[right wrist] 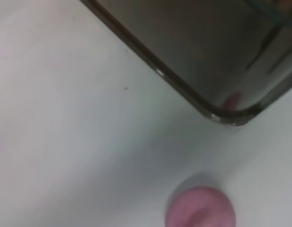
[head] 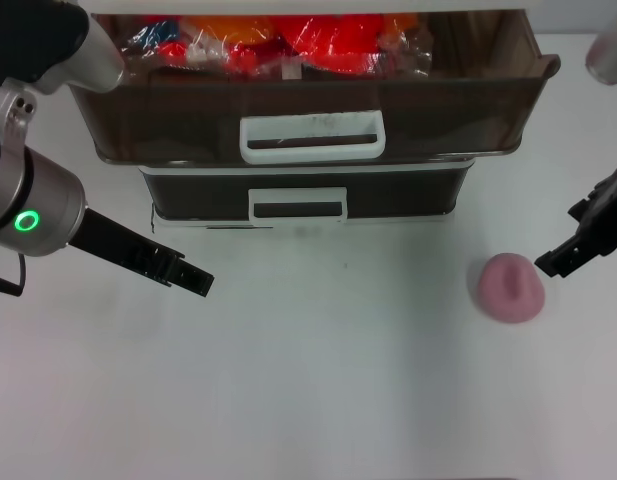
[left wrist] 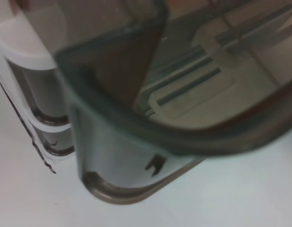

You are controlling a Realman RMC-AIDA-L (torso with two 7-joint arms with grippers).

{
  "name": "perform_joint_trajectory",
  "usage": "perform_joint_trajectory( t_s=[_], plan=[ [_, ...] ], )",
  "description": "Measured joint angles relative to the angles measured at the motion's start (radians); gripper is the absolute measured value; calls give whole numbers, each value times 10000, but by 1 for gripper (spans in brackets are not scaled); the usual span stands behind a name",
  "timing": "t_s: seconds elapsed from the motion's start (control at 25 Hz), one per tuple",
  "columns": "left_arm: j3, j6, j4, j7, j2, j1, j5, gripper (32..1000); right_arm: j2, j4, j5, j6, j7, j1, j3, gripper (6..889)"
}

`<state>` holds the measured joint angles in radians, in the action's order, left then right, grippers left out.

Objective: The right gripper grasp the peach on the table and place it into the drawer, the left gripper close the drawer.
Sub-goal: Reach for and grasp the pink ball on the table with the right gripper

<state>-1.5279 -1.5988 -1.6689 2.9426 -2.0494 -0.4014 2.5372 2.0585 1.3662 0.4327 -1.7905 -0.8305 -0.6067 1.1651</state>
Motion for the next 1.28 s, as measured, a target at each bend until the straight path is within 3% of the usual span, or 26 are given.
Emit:
perform_joint_trajectory(
  t_s=[0.56,0.92,1.28],
  plan=[
    [3,36,30,-5,-15,96,0,814,15,-1029,732,1291,-426,841,-24,850],
    [9,57,30,-5,-9,161,0,814,28,-2585,821,3015,-687,887,-24,851],
    [17,108,30,-5,-1,179,0,814,32,-3564,839,3840,-847,794,51,850]
  ],
)
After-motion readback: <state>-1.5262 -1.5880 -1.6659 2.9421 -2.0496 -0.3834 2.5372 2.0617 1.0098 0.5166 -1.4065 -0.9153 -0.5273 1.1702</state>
